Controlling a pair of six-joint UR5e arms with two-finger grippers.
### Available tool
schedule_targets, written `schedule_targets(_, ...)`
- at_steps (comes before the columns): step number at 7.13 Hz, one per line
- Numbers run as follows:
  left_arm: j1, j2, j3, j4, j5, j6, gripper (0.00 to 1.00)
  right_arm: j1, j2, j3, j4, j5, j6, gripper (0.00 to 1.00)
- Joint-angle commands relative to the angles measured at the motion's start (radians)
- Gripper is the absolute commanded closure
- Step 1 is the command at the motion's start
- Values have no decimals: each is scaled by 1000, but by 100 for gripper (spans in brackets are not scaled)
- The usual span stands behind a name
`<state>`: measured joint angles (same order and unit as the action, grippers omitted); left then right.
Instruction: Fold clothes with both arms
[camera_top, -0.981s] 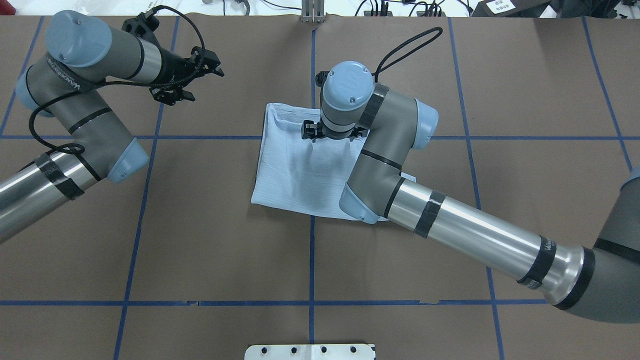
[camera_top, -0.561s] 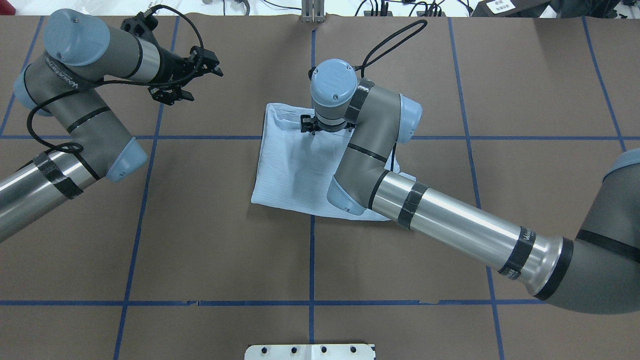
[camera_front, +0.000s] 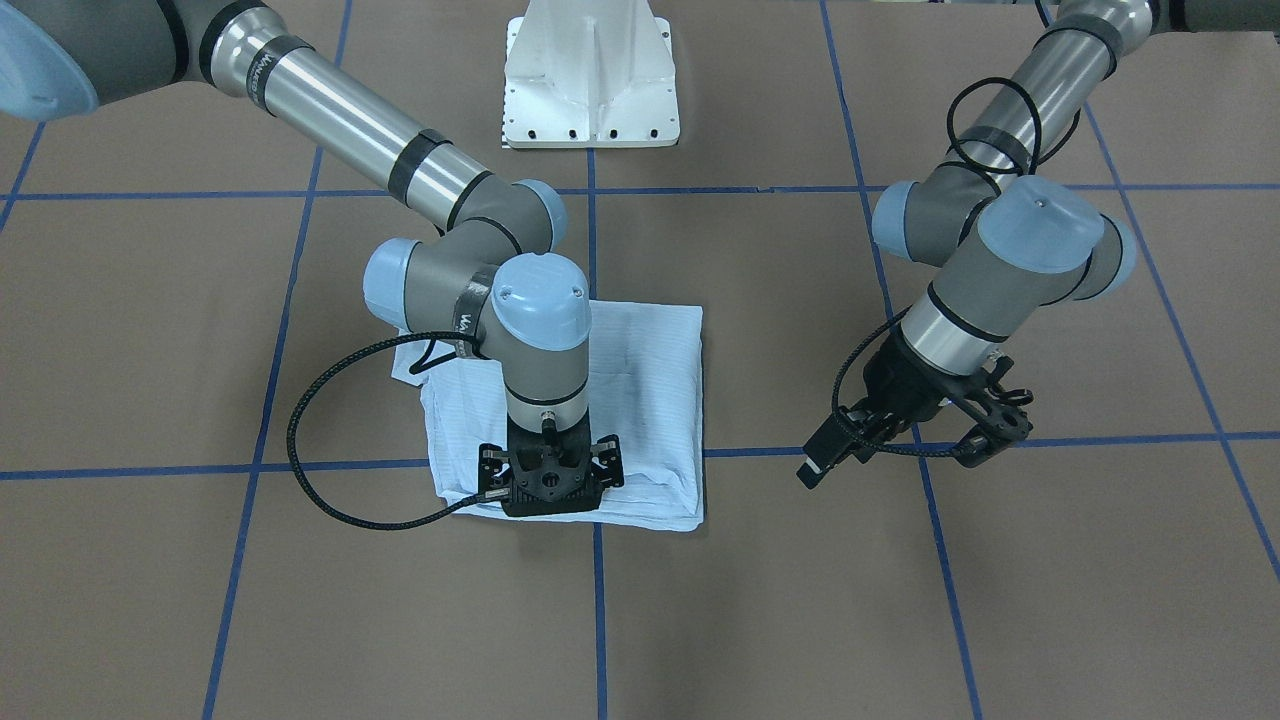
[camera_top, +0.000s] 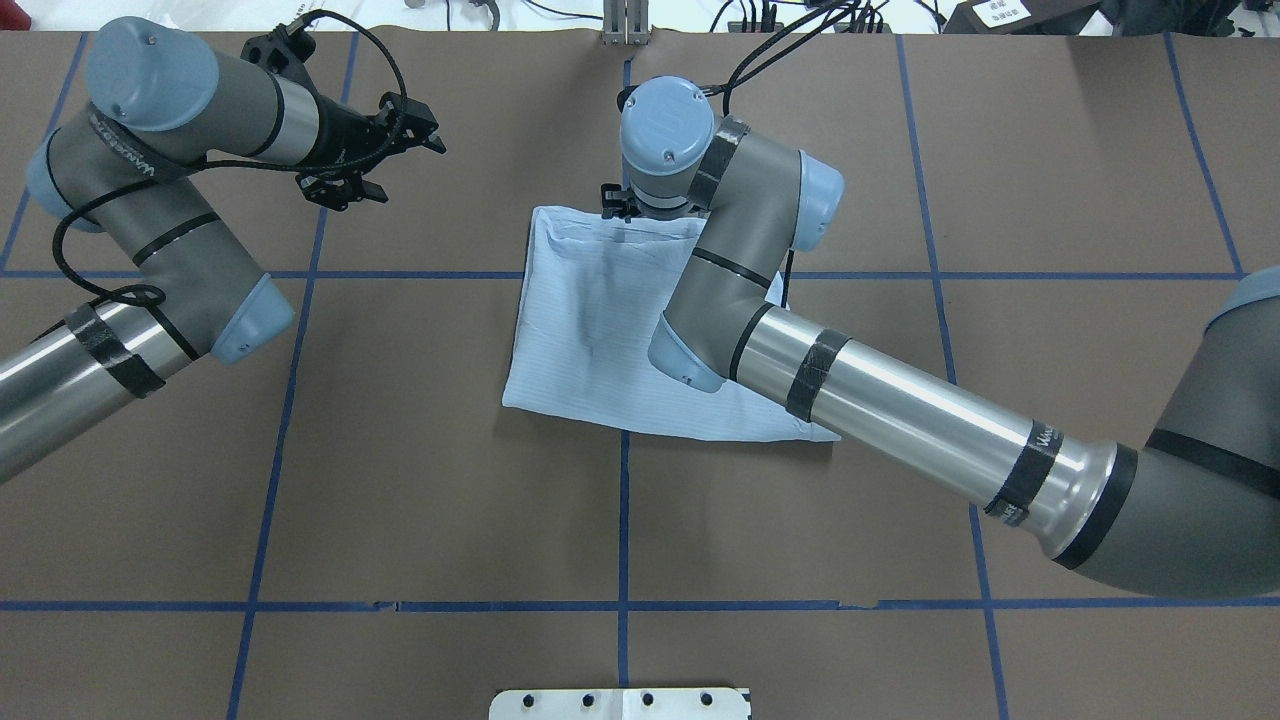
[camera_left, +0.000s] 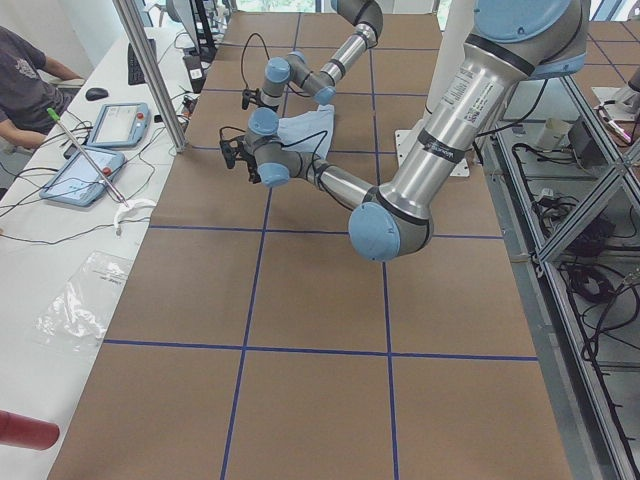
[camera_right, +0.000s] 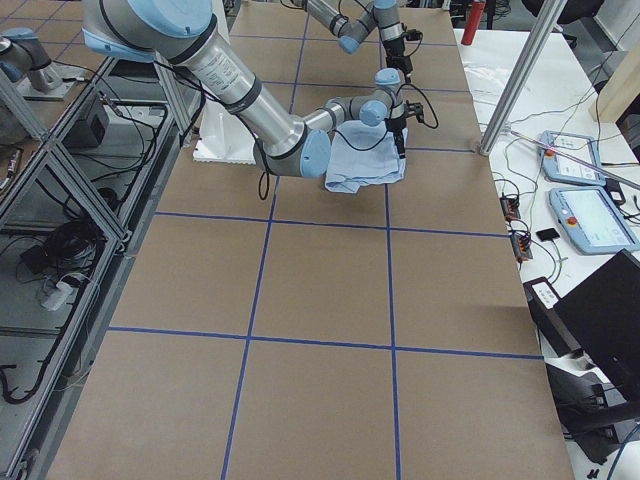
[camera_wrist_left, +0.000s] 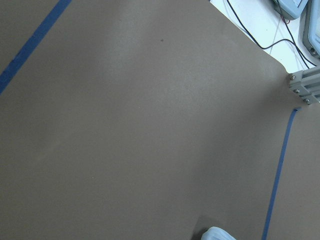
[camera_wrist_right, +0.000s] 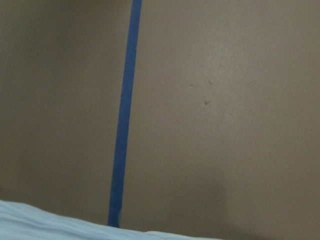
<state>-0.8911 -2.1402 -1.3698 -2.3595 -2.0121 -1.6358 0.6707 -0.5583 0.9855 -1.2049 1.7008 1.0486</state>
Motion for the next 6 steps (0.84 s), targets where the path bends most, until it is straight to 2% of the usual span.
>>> schedule_targets(1,-47,43,-44,-1,-43,119,0,96,-90,145,-45,153,-39,0)
schedule_targets(2,-69,112,-113,0,-46,211,0,157,-173,265,-121,228,-118,0)
schedule_targets(3,-101,179,-170,2,-59,323,0,214,-236,363,-218,261,-209,0)
schedule_targets(4,-161,221,-187,18,-95,424,0,278,-306,440,-266,320,-308,0)
schedule_targets(6,-236,271,-263,216,-128,691,0,402,-466,524,-271,393,-486,0)
